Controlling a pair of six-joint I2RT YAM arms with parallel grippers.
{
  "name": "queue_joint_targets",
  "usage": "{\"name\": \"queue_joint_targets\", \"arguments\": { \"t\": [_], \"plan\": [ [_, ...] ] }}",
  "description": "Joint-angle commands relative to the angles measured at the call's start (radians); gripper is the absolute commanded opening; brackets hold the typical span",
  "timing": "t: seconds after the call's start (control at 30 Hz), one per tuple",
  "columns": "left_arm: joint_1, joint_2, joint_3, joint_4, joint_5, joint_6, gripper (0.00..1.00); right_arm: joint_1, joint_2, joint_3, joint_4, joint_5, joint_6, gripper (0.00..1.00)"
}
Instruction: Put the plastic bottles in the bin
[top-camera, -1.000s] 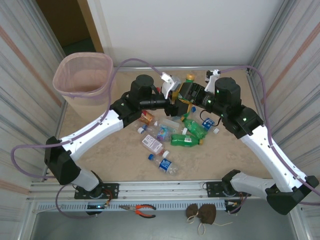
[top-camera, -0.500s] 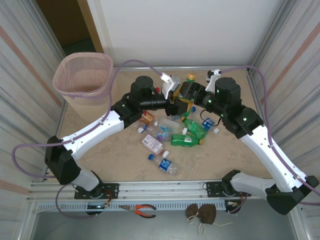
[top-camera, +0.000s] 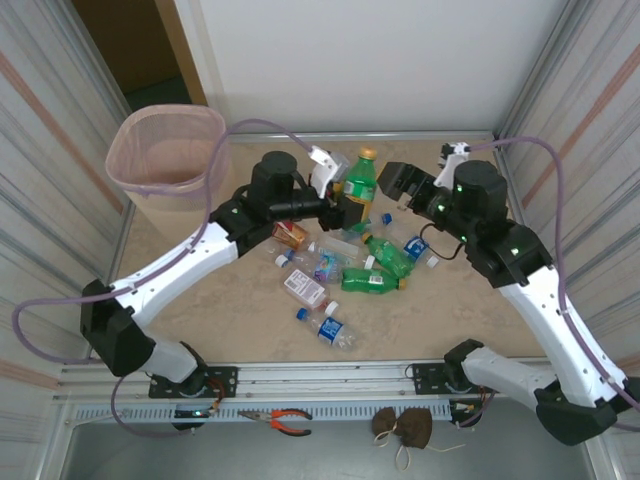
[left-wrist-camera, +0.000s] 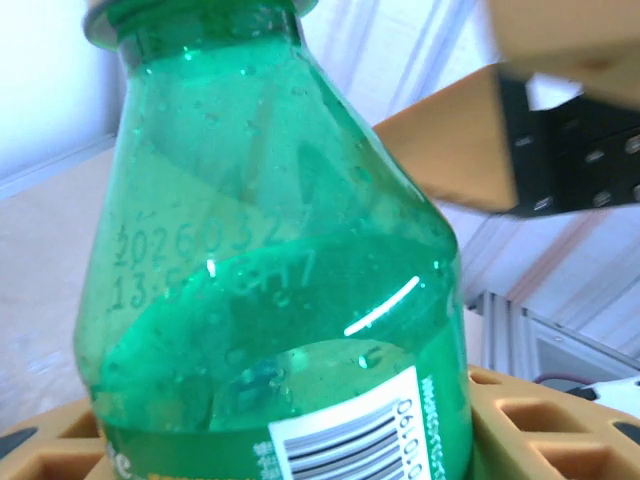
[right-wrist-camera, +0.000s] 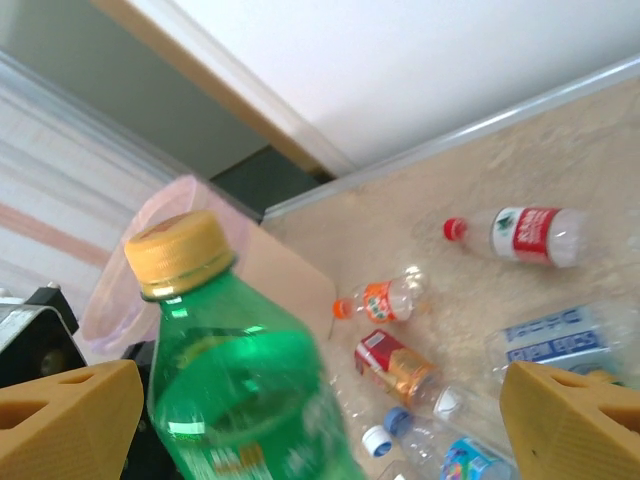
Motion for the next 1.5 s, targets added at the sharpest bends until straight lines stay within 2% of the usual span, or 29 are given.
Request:
{"name": "queue_joint_targets", "arguments": {
  "t": [0.0, 0.17, 0.37, 0.53, 0.7, 0.9, 1.2, 1.47],
  "plan": [
    [0.064, -0.072, 0.051, -0.127, -0.035, 0.046, 0.52, -0.054, -0.042, 0.029, -0.061, -0.001, -0.038, 0.91],
    [0.218, -0.115, 0.122, -0.306, -0.016, 0.055, 0.52, -0.142, -0.06, 0.019, -0.102, -0.041, -0.053, 0.91],
    [0.472, -0.125, 0.233, -0.506, 0.055, 0.097, 0.52, -0.238, -0.068, -0.001, -0.123, -0.101, -0.066, 0.91],
    [0.693, -0.081, 0.354, -0.607, 0.124, 0.143, 0.51, -0.284, -0.051, -0.002, -0.123, -0.143, -0.072, 0.91],
    [0.847, 0.014, 0.469, -0.708, 0.161, 0.195, 0.5, -0.307, -0.026, 0.002, -0.12, -0.165, -0.077, 0.91],
    [0.927, 0.136, 0.545, -0.811, 0.085, 0.293, 0.5, -0.333, -0.007, -0.002, -0.112, -0.187, -0.084, 0.91],
    [0.929, 0.301, 0.568, -0.914, -0.088, 0.403, 0.5, -0.372, 0.032, -0.019, -0.1, -0.224, -0.089, 0.91],
    [0.927, 0.422, 0.511, -0.939, -0.179, 0.445, 0.51, -0.388, 0.047, -0.044, -0.088, -0.243, -0.092, 0.91]
  ]
}}
